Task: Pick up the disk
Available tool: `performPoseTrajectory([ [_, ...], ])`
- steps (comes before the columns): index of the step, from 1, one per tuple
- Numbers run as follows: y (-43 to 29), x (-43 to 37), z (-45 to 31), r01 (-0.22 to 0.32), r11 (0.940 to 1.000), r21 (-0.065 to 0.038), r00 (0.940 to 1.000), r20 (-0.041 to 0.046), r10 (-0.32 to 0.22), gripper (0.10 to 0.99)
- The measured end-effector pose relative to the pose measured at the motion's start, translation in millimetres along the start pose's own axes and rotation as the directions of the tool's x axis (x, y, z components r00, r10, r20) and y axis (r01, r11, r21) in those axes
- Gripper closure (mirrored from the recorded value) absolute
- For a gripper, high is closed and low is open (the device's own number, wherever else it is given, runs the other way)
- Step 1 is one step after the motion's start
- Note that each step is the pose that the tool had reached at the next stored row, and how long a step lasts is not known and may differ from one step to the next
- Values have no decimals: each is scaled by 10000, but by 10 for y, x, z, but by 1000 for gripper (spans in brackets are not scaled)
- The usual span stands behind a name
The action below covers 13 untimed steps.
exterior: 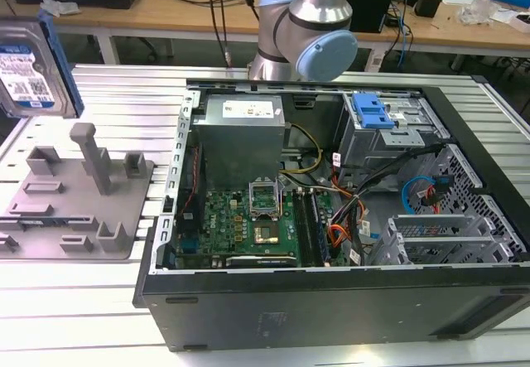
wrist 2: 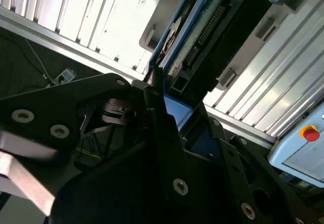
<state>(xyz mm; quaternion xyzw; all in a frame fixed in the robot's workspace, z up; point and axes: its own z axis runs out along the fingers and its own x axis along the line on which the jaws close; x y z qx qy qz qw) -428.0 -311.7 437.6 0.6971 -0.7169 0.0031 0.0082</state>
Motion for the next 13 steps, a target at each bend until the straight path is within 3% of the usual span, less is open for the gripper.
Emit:
performPoseTrajectory([
  [2,-15,2,-165,12,10000,-1,10000,0,-12,718],
  [3,-27,4,-296,21,10000,0,10000,0,-21,718],
  [6,-39,6,-442,32,10000,0,10000,-1,-32,718],
  [13,-44,6,-463,43,10000,1,10000,0,-43,718],
])
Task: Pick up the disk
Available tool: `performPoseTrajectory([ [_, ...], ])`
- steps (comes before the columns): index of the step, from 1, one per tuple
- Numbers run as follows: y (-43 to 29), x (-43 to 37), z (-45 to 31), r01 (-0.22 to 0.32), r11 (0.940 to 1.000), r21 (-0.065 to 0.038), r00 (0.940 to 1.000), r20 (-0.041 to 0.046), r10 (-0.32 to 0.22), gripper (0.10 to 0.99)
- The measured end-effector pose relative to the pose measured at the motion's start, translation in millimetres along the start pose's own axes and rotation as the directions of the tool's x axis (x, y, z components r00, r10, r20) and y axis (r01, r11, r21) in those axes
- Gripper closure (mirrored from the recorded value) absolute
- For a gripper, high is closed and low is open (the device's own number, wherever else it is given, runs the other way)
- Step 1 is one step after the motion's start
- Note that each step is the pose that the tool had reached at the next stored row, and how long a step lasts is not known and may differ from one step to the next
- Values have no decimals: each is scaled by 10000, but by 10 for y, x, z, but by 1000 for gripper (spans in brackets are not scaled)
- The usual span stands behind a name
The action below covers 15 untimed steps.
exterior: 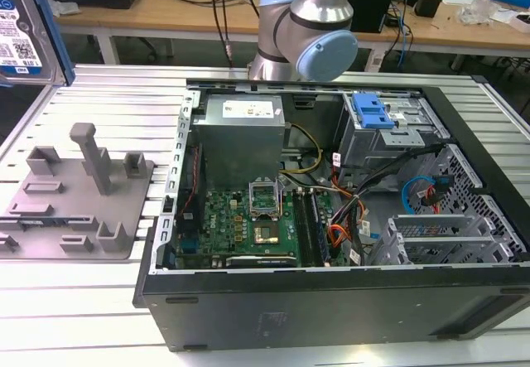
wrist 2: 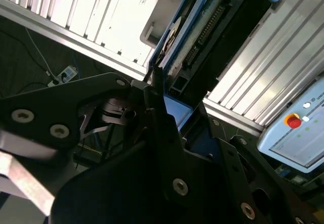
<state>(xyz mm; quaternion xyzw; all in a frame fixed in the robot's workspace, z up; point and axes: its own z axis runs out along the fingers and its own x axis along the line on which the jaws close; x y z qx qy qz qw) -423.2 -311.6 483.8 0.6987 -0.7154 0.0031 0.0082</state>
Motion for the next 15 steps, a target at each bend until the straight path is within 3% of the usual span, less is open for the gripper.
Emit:
performPoseTrajectory([
  [15,-10,0,-38,21,10000,0,10000,-1,-21,718],
])
